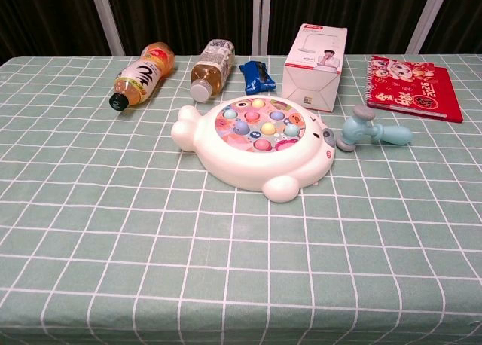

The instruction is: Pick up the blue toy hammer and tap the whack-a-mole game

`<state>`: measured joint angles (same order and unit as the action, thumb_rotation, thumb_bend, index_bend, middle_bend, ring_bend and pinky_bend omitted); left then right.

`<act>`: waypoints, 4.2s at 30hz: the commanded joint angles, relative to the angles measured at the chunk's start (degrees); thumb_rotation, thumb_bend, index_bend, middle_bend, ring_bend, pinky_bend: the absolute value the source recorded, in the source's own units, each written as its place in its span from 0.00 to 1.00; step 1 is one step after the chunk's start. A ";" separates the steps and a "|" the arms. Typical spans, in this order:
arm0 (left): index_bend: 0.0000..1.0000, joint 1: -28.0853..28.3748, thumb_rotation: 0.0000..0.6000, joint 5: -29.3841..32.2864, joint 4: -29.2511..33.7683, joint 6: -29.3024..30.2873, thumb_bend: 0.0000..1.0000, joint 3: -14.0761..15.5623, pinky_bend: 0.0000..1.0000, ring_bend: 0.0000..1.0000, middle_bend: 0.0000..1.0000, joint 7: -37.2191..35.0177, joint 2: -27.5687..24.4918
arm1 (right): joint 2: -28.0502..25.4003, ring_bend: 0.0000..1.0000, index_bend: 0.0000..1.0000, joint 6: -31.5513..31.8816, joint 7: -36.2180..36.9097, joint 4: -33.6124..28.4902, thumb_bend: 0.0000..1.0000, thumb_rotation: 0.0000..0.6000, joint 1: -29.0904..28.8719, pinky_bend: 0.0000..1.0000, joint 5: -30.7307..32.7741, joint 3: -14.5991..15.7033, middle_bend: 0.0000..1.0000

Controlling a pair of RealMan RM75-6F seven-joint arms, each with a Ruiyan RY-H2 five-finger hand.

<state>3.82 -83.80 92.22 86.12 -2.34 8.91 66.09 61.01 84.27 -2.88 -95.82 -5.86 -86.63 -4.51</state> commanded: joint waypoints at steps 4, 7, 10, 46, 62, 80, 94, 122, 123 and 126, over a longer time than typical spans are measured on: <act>0.20 0.01 1.00 0.14 0.04 -0.23 0.00 0.07 0.04 0.06 0.18 0.29 0.00 | 0.16 0.06 0.08 -0.62 0.24 0.26 0.04 1.00 -0.34 0.15 -0.16 0.18 0.14; 0.20 -0.08 1.00 0.06 0.10 0.05 0.00 0.01 0.04 0.06 0.18 0.45 -0.01 | 0.18 0.06 0.08 -0.97 0.37 0.36 0.04 1.00 -0.70 0.15 -0.43 0.16 0.14; 0.20 -0.12 1.00 -0.11 -0.01 0.37 0.00 -0.10 0.04 0.06 0.18 0.56 0.10 | 0.08 0.06 0.08 -1.99 0.79 0.45 0.04 1.00 -1.62 0.15 -1.04 0.09 0.14; 0.22 -0.08 1.00 0.04 -2.10 -0.85 0.00 0.29 0.04 0.06 0.18 -1.10 0.61 | 23.89 0.23 0.34 -39.62 -1.87 22.36 0.15 1.00 -33.18 0.31 17.40 -7.07 0.34; 0.22 -0.38 1.00 -0.11 -3.30 -0.71 0.00 0.49 0.04 0.06 0.18 -2.42 0.99 | 27.64 0.31 0.42 -39.11 -1.55 26.52 0.21 1.00 -34.03 0.36 19.31 -6.29 0.41; 0.22 -0.56 1.00 -0.11 -3.46 -0.84 0.00 0.65 0.04 0.06 0.18 -2.74 0.99 | 28.22 0.37 0.47 -38.69 -0.81 27.18 0.26 1.00 -34.44 0.41 18.83 -5.62 0.47; 0.22 -0.51 1.00 -0.03 -3.46 -1.34 0.00 0.78 0.04 0.06 0.18 -2.85 0.90 | 28.50 0.40 0.50 -38.63 -0.86 27.70 0.28 1.00 -34.62 0.44 19.15 -5.43 0.51; 0.23 -0.84 1.00 0.03 -2.47 -1.43 0.00 1.14 0.04 0.06 0.18 -2.56 0.11 | 27.40 0.50 0.62 -35.35 13.37 31.90 0.57 1.00 -34.74 0.62 8.55 -3.67 0.59; 0.23 -0.86 1.00 0.01 -2.40 -1.39 0.00 1.15 0.04 0.06 0.18 -2.53 0.06 | 26.35 0.51 0.63 -35.10 13.97 30.99 0.58 1.00 -34.80 0.63 7.84 -3.57 0.60; 0.23 -0.95 1.00 -0.02 -2.14 -1.31 0.00 1.20 0.04 0.06 0.18 -2.40 -0.17 | 22.11 0.51 0.63 -34.45 14.66 27.37 0.61 1.00 -35.19 0.65 5.42 -3.19 0.60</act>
<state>2.88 -83.82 90.08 84.81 -1.15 6.50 65.92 85.76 49.10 11.03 -66.05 -40.75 -79.38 -8.06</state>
